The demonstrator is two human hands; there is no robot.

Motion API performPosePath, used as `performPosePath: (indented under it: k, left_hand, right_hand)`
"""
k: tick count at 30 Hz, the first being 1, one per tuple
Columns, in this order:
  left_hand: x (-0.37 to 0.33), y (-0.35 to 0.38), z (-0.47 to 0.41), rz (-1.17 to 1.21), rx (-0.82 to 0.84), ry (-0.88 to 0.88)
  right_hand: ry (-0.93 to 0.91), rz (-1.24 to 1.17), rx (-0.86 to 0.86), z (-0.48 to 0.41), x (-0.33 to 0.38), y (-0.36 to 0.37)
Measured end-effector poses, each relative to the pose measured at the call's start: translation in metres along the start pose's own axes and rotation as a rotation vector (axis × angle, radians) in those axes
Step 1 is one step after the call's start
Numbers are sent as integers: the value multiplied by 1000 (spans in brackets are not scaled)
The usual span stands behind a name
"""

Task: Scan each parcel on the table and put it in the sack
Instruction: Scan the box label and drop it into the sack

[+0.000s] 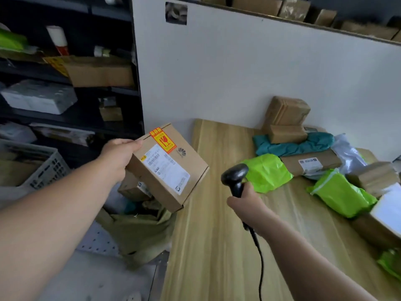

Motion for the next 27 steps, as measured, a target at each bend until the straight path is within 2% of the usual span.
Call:
performPosePath:
  k: [5,12,19,22,25,27]
  left_hand:
    - [7,-3,-46,85,33,-65]
    - [19,-9,-82,125,82,-147]
    - [30,-21,-86,159,99,-183]
    - [33,-27,-80,168,86,-197]
    - [33,-35,-71,183,60,-205]
    - [32,-41,-63,198,40,-206]
  right_hand:
    - [160,202,-33,-34,-20,72]
    - [357,239,-124,-42,-32,127]
    - [358,361,-132,-39,-38,139]
    - [384,304,-144,-35,-40,137]
    - [373,210,-266,-23,-33,124]
    - [265,183,-390,-14,-16,115]
Point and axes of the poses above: each hand's wrist, its own z-axis away from the middle knuckle, its own y-axis out of the palm, x = y × z, the point moved 2 cm from there along -z, towards the middle knuckle, and after that the axes turned 9 degrees about z, right-handed, at the moved point
